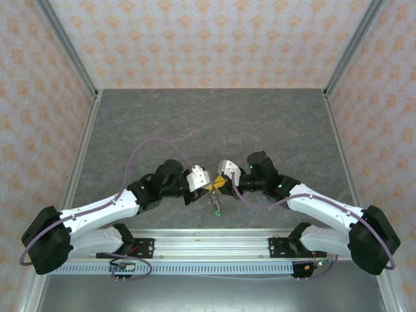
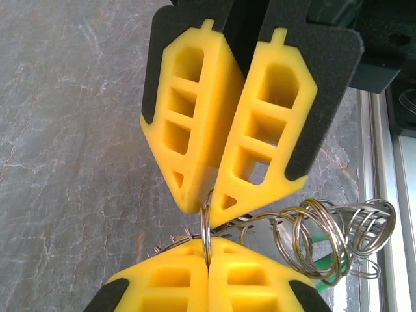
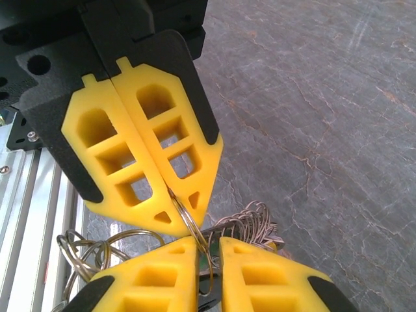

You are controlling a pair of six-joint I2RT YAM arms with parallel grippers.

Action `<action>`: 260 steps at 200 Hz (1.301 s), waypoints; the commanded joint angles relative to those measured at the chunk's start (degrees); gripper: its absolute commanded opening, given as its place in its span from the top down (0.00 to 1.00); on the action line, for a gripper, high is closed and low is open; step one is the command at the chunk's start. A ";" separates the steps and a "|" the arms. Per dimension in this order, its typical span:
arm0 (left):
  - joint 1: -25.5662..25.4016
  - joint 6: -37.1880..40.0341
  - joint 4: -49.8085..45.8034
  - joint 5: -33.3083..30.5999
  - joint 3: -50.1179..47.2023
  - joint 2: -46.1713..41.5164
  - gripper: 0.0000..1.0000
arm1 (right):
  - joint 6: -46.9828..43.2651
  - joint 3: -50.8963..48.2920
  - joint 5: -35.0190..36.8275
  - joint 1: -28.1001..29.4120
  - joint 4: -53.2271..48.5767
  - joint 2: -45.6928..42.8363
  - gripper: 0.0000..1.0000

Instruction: Put the keys on the keyring

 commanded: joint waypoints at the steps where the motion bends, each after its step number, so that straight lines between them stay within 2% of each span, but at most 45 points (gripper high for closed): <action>1: -0.16 -0.01 3.33 1.55 -0.12 -2.38 1.00 | 1.09 -1.07 1.37 0.12 3.85 0.23 0.84; 24: -0.17 -0.57 3.90 1.70 -0.15 -2.30 1.00 | 2.23 -1.29 -0.10 0.12 5.90 0.30 0.87; 58: -0.19 -1.29 4.93 1.17 -0.56 -2.56 1.00 | 3.38 -1.46 -1.25 0.12 7.04 0.50 1.00; 89: -0.15 -0.34 2.21 0.50 0.26 -2.08 0.98 | 3.17 -0.97 -1.16 0.12 6.08 0.07 1.00; 104: -0.15 0.02 1.11 0.10 0.82 -1.64 0.91 | 2.71 -0.29 -1.34 0.17 5.35 0.06 1.00; 131: -0.14 0.36 0.53 -0.07 1.57 -1.09 0.84 | 1.84 1.08 -1.26 0.13 3.97 0.12 1.00; 182: -0.23 1.66 -1.35 -0.21 2.99 0.21 0.83 | -0.82 3.34 -1.40 0.13 -0.93 0.84 1.00; 260: -0.22 2.48 -3.26 -1.09 3.83 1.83 0.88 | -0.65 3.86 -3.01 0.12 1.37 1.11 1.00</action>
